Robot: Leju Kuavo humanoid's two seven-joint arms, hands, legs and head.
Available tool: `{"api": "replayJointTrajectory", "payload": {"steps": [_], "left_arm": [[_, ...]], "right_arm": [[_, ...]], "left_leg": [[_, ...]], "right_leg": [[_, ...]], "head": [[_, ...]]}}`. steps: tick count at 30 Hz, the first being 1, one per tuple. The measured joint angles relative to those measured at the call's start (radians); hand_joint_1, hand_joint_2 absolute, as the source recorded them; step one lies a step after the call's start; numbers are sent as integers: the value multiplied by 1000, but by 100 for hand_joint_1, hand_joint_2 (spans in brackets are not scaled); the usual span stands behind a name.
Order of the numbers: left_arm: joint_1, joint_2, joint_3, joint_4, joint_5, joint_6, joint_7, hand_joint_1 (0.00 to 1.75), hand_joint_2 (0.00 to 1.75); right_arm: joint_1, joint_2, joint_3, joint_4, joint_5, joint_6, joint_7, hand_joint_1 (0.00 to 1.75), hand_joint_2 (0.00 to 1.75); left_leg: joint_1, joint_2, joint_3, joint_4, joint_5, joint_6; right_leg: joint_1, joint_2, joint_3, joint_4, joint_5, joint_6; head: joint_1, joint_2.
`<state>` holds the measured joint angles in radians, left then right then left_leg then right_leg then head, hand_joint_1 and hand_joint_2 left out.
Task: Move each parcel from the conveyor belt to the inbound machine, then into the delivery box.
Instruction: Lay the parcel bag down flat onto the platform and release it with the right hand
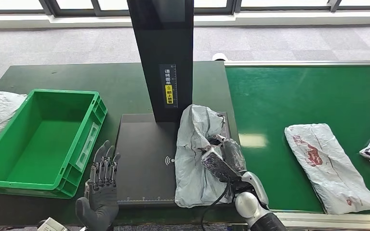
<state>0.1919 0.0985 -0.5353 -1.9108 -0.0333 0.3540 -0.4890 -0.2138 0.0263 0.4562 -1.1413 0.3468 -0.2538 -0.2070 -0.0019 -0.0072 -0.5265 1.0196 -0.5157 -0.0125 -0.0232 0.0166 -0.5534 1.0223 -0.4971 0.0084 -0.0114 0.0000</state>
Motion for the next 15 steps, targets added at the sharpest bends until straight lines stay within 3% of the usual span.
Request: {"api": "replayJointTrajectory", "payload": {"steps": [7, 15], "left_arm": [[-28, -18, -3, 8, -5, -59, 21, 0, 0], [-43, -43, -3, 16, -28, -56, 45, 0, 0]], "right_arm": [[0, 0, -7, -17, -37, 6, 6, 0, 175], [25, 0, -12, -82, -82, 38, -8, 0, 175]], "left_leg": [[0, 0, 0, 0, 0, 0], [0, 0, 0, 0, 0, 0]], "right_leg": [[0, 0, 0, 0, 0, 0], [0, 0, 0, 0, 0, 0]], "head": [[0, 0], [0, 0]]}}
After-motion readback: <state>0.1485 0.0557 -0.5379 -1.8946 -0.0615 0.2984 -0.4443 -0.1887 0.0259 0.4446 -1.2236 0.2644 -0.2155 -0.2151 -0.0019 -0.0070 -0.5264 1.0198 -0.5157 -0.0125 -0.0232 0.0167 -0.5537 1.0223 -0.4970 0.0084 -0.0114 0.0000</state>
